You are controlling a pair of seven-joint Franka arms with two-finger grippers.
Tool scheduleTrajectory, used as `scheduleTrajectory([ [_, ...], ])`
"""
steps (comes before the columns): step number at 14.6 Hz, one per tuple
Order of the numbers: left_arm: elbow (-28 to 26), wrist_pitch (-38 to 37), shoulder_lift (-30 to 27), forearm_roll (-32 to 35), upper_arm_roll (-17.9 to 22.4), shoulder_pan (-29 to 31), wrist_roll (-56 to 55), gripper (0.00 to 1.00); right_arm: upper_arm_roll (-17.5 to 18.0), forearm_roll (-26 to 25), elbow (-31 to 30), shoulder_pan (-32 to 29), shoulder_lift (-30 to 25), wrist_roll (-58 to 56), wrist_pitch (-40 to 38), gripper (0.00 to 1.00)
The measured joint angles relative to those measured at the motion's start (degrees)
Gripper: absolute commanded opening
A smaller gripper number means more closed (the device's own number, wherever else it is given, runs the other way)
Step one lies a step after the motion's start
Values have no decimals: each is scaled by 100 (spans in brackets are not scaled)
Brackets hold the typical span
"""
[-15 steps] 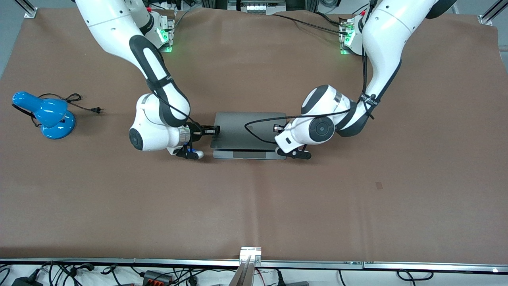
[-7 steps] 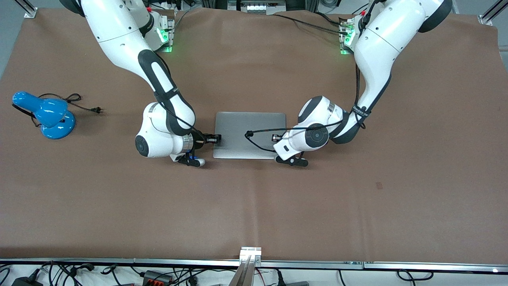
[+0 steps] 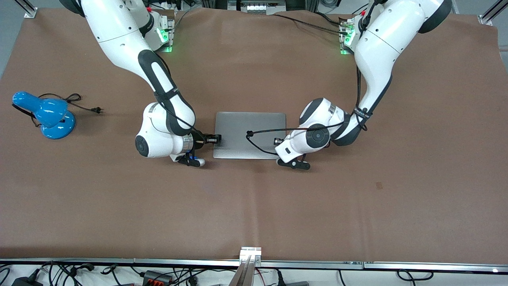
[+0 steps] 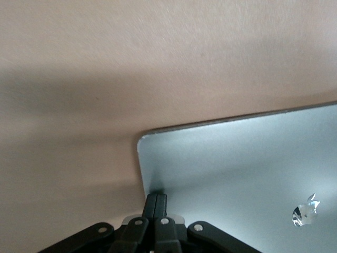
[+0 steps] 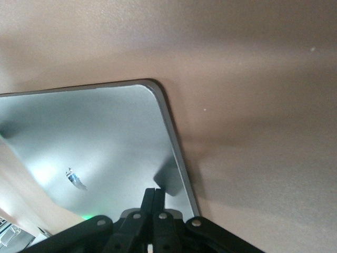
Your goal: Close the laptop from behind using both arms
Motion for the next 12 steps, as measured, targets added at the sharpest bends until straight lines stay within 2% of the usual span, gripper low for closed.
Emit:
scheduleTrajectory([
  [3, 215, -491, -256, 3, -1, 130, 0, 0, -42, 0, 144, -6, 7, 8, 14, 0],
  [7, 368, -1700, -1086, 3, -32, 474, 21, 0, -484, -146, 353, -7, -258, 96, -582, 0],
  [12, 414, -2750, -1968, -124, -57, 1238, 610, 3, -736, -1721, 787, -81, -1160, 1028, -1590, 0],
])
